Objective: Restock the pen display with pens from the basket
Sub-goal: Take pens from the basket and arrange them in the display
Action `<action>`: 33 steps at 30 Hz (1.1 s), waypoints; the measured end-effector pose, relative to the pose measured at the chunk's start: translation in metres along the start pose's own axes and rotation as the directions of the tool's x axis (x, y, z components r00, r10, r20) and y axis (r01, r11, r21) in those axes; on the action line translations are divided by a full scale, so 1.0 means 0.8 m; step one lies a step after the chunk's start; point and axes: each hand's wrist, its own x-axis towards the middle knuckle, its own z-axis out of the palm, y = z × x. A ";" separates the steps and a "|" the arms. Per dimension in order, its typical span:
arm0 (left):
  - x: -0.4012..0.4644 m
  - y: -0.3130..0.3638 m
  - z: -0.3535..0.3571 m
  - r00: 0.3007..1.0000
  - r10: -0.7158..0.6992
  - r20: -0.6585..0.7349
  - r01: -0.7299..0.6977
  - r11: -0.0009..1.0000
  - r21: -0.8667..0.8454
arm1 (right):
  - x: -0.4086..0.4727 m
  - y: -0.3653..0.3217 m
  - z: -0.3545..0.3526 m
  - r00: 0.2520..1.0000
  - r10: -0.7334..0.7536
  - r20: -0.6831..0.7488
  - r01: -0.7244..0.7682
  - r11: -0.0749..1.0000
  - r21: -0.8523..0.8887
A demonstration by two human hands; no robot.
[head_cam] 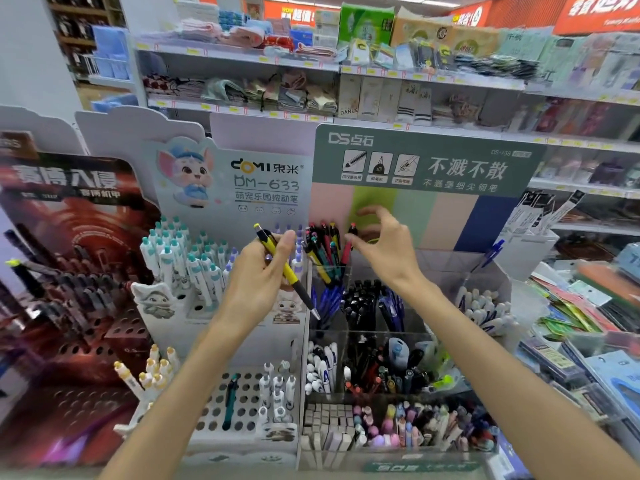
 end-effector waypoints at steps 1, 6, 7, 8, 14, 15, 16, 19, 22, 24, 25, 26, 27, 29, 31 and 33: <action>0.000 -0.002 -0.002 1.000 0.002 -0.011 -0.002 1.000 -0.004 | -0.001 0.002 0.003 1.000 0.006 0.011 -0.006 1.000 -0.013; -0.001 0.007 -0.008 0.995 0.018 -0.097 -0.020 1.000 -0.022 | 0.006 0.005 0.012 1.000 -0.019 0.015 0.020 0.998 -0.063; 0.000 0.010 -0.009 0.992 0.038 -0.124 -0.037 0.999 0.014 | 0.008 0.004 0.012 1.000 -0.019 0.023 0.020 0.996 -0.082; 0.003 0.013 -0.010 0.986 0.073 -0.152 -0.064 0.996 0.064 | 0.009 0.003 0.010 0.999 -0.017 0.036 0.021 0.994 -0.107; 0.042 0.044 0.012 0.929 0.328 -0.170 -0.260 0.908 0.329 | -0.015 0.019 0.001 0.996 0.034 -0.087 -0.045 0.990 -0.131; 0.048 0.045 0.021 0.921 0.360 -0.150 -0.284 0.883 0.375 | -0.020 0.024 -0.001 0.992 0.057 -0.110 -0.071 0.989 -0.128; 0.054 0.043 0.030 0.914 0.387 -0.124 -0.305 0.856 0.418 | -0.024 0.029 -0.002 0.990 0.073 -0.120 -0.088 0.988 -0.128; 0.064 0.027 0.057 0.922 0.387 -0.024 -0.319 0.790 0.524 | -0.032 0.038 -0.010 0.990 0.080 -0.117 -0.095 0.987 -0.131; 0.068 0.005 0.074 0.934 0.340 0.106 -0.325 0.691 0.646 | -0.035 0.041 -0.019 0.993 0.067 -0.093 -0.078 0.990 -0.121; 0.064 -0.003 0.077 0.914 0.373 0.158 -0.365 0.590 0.720 | -0.037 0.041 -0.020 0.996 0.063 -0.067 -0.071 0.989 -0.133; 0.063 -0.009 0.077 0.892 0.418 0.170 -0.389 0.522 0.759 | -0.038 0.041 -0.020 0.997 0.061 -0.057 -0.068 0.988 -0.139; 0.062 -0.011 0.077 0.870 0.467 0.158 -0.389 0.456 0.800 | -0.038 0.041 -0.021 0.997 0.057 -0.046 -0.063 0.988 -0.143; 0.061 -0.011 0.076 0.848 0.512 0.135 -0.372 0.394 0.840 | -0.039 0.041 -0.021 0.998 0.053 -0.033 -0.057 0.987 -0.149; 0.064 -0.012 0.074 0.830 0.537 0.148 -0.356 0.307 0.883 | -0.042 0.039 -0.024 0.999 0.039 -0.002 -0.038 0.984 -0.173; 0.067 -0.014 0.070 0.855 0.478 0.203 -0.369 0.284 0.885 | -0.046 0.038 -0.027 1.000 0.014 0.025 -0.009 0.980 -0.198; 0.068 -0.017 0.065 0.883 0.415 0.220 -0.371 0.327 0.869 | -0.050 0.037 -0.031 1.000 0.000 0.030 0.006 0.977 -0.212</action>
